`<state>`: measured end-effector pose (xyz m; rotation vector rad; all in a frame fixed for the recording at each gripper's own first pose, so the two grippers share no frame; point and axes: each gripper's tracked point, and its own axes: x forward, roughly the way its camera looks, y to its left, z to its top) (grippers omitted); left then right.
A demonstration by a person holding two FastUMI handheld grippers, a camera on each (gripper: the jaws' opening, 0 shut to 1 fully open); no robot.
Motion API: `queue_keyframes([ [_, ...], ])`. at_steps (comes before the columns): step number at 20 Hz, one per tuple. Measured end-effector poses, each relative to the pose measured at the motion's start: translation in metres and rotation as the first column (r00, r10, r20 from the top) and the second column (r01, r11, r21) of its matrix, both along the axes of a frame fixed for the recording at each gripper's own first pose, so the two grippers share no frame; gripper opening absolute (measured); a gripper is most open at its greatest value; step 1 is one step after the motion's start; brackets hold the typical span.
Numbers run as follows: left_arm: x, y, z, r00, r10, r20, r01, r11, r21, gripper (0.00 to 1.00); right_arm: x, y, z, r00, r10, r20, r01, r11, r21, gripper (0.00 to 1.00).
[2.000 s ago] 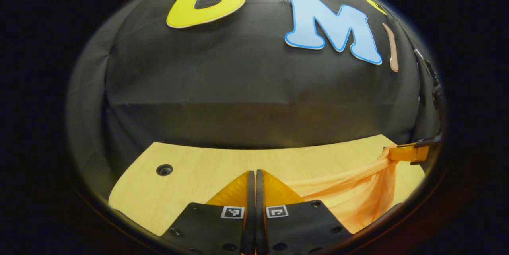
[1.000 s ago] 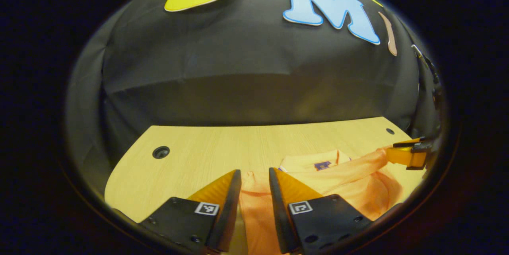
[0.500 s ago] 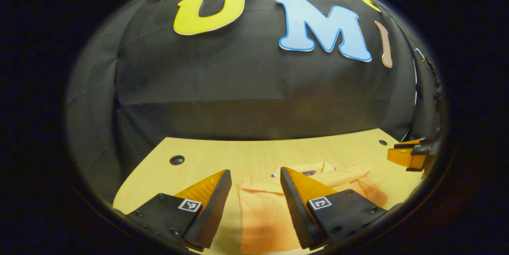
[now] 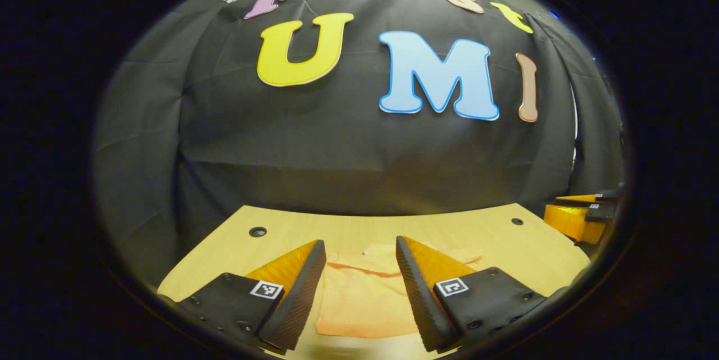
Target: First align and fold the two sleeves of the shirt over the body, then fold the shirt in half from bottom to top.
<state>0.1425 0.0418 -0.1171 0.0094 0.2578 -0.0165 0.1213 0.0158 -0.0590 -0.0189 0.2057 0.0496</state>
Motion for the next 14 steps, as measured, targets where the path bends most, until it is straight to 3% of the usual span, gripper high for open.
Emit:
queue_keyframes([
  [9,-0.065,-0.028,0.038,0.994,0.053,0.090,-0.054,0.999,0.000,0.83,-0.053,-0.038,0.031,0.995,-0.013,0.104,0.006,0.998,0.066,0.34],
  [10,-0.072,-0.032,0.041,0.993,0.060,0.101,-0.059,0.998,-0.007,0.83,-0.066,-0.040,0.033,0.995,-0.013,0.102,0.005,0.997,0.074,0.74],
  [14,-0.093,-0.040,0.059,0.989,0.060,0.136,-0.060,0.998,-0.003,0.83,-0.079,-0.042,0.040,0.994,-0.015,0.106,0.003,0.994,0.113,0.76],
])
